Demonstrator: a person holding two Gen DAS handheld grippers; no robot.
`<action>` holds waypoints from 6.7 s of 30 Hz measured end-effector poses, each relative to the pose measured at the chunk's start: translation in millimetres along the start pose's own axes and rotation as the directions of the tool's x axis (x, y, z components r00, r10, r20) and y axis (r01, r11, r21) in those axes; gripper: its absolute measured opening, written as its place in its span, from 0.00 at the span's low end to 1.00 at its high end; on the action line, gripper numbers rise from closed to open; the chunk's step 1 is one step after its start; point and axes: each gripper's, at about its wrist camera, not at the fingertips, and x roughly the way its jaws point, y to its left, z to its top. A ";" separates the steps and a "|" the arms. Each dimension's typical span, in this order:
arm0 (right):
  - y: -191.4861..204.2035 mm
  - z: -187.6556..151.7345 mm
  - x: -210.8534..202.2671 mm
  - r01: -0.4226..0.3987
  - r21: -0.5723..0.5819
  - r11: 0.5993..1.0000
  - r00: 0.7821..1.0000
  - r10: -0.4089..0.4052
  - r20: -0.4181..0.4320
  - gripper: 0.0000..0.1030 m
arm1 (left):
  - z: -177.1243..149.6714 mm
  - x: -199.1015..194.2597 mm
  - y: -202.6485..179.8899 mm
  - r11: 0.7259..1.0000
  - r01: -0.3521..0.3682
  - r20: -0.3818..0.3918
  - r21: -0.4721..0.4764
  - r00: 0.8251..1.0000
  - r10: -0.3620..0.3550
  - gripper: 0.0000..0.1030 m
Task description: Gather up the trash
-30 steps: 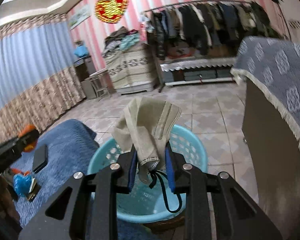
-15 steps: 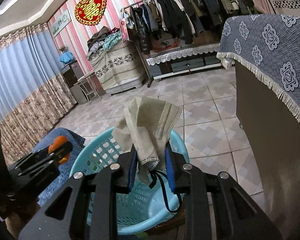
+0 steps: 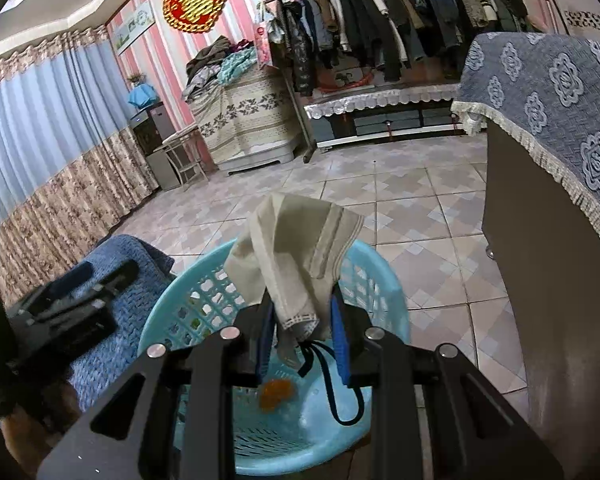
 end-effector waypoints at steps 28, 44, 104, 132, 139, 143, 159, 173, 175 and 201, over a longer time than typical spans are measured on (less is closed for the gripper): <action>50.7 -2.7 -6.2 -0.003 -0.114 0.993 1.000 0.005 0.021 0.85 | -15.9 -108.6 75.7 0.971 -0.179 0.111 -0.156 0.974 0.197 0.95; 173.6 -28.1 -79.5 -0.189 -0.353 0.916 0.970 0.231 0.080 0.88 | -60.6 -226.8 156.1 0.901 -0.343 0.112 -0.264 0.917 0.383 0.95; 363.8 -147.0 -18.4 -0.493 -0.535 0.686 0.869 0.365 -0.334 0.30 | -232.6 -208.1 348.2 0.772 -0.467 -0.327 -0.430 0.878 0.349 0.59; 124.1 0.6 -98.4 -0.147 -0.279 0.949 0.968 0.197 0.158 0.27 | -16.0 -195.1 139.7 0.969 -0.128 0.151 -0.213 0.975 0.162 0.59; 87.9 9.4 -76.3 -0.094 -0.225 0.970 0.980 0.130 0.150 0.27 | 6.6 -142.1 77.6 0.989 -0.039 0.129 -0.146 0.990 0.058 0.59; 65.0 13.0 -66.5 -0.069 -0.186 0.980 0.984 0.097 0.146 0.27 | 12.8 -113.0 54.9 0.992 0.003 0.108 -0.126 0.994 0.011 0.59; 19.7 6.3 -23.1 0.019 -0.072 0.997 0.997 -0.014 0.072 0.27 | 4.6 -12.4 -18.7 0.994 0.112 0.021 -0.001 0.993 -0.112 0.59; 24.0 2.8 -8.9 0.030 -0.065 0.997 0.999 -0.029 0.019 0.27 | -2.8 24.7 -21.7 0.991 0.130 -0.016 -0.036 0.991 -0.130 0.76; 27.7 2.4 -7.4 0.023 -0.072 0.997 1.000 -0.022 0.016 0.27 | 1.4 15.9 -13.7 0.994 0.105 0.004 -0.038 0.995 -0.105 0.79; 68.2 -3.0 3.1 0.023 -0.129 0.991 1.000 -0.021 0.015 0.82 | -13.3 -102.6 76.2 0.965 -0.205 0.107 -0.164 0.969 0.224 0.95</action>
